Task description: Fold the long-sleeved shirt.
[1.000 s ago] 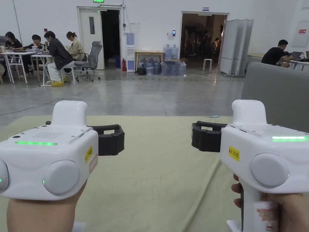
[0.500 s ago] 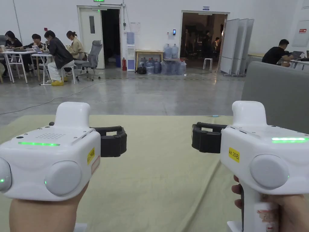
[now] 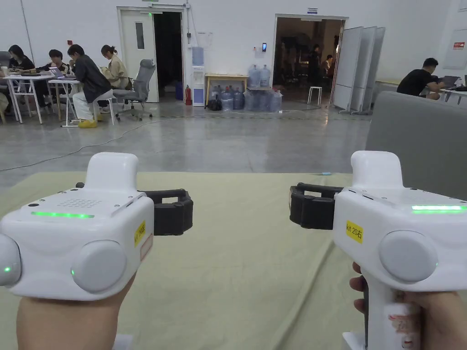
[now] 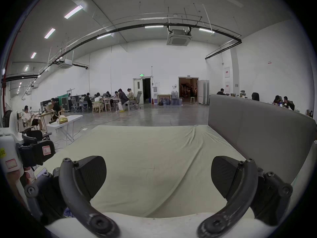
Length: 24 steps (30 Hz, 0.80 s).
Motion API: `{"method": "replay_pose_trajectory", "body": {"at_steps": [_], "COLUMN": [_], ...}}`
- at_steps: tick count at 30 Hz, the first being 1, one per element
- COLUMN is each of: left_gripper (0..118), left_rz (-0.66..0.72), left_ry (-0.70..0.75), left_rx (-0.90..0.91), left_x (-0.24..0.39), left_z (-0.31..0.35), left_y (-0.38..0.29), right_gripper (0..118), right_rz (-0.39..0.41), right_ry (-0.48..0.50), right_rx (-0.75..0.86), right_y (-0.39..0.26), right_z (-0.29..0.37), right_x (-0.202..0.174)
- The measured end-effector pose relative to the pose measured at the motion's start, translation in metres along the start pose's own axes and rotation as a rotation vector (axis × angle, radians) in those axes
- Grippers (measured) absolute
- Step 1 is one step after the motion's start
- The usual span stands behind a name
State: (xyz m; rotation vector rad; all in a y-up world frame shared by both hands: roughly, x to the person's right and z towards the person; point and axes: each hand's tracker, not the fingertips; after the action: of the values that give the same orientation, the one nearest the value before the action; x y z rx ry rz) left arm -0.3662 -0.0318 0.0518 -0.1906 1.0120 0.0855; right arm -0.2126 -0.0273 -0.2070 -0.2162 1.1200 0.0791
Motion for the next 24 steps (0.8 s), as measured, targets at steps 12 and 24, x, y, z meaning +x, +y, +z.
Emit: {"method": "replay_pose_trajectory", "body": {"at_steps": [12, 24], "left_gripper": [118, 118], "left_rz": [-0.006, -0.019], "left_ry": [-0.004, 0.004], "left_rx": [-0.009, -0.01], "left_x": [0.0026, 0.0051], "left_z": [-0.0027, -0.0044], "left_y": [-0.001, -0.0013], "right_gripper": [118, 118], "right_rz": [-0.012, 0.015], "right_ry": [0.012, 0.003], "right_rx": [-0.005, 0.011], "right_y": [-0.0005, -0.0054], "right_z": [-0.002, -0.005], "right_x": [0.001, -0.0048]}}
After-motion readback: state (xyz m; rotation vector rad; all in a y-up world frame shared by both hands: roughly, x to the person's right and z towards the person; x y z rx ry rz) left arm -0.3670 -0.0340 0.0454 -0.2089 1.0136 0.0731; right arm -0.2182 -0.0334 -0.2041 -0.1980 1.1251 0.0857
